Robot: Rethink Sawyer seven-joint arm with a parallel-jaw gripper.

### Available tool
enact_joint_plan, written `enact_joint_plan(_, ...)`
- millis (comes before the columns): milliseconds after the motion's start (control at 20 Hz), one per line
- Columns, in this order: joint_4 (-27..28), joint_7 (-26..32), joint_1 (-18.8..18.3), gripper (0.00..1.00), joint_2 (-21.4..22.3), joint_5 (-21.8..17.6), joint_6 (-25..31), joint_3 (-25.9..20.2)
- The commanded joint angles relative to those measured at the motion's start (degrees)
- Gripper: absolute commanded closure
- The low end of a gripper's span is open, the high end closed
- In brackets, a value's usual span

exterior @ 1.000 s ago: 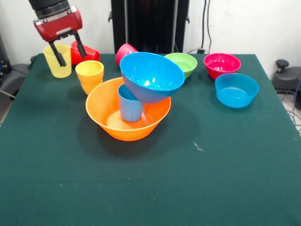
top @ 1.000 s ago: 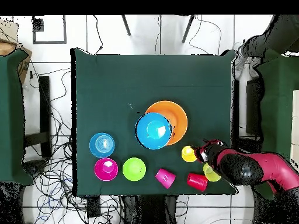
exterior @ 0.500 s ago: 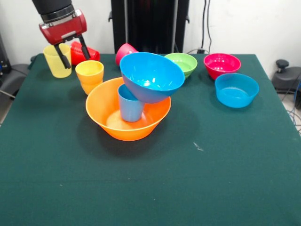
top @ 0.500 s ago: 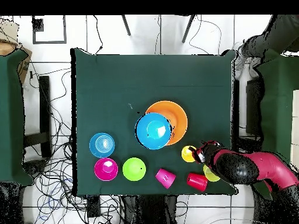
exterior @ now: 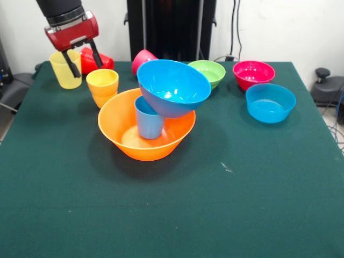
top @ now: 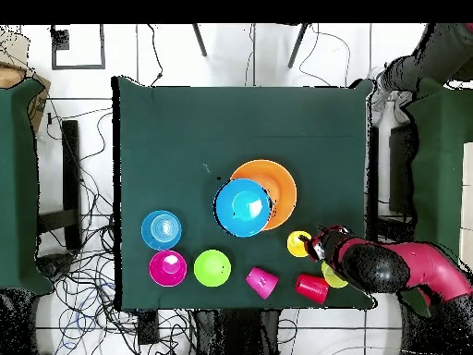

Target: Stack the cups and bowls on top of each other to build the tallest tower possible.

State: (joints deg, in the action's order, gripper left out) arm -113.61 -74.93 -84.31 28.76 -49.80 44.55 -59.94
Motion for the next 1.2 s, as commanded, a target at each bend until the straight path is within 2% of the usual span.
enact_joint_plan(50,3.1,17.6,3.8,0.0,-0.8,-3.3,7.3,4.5)
enact_joint_plan(1200,5.9,16.4,5.6,0.0,-5.6,-8.5,3.3,8.3)
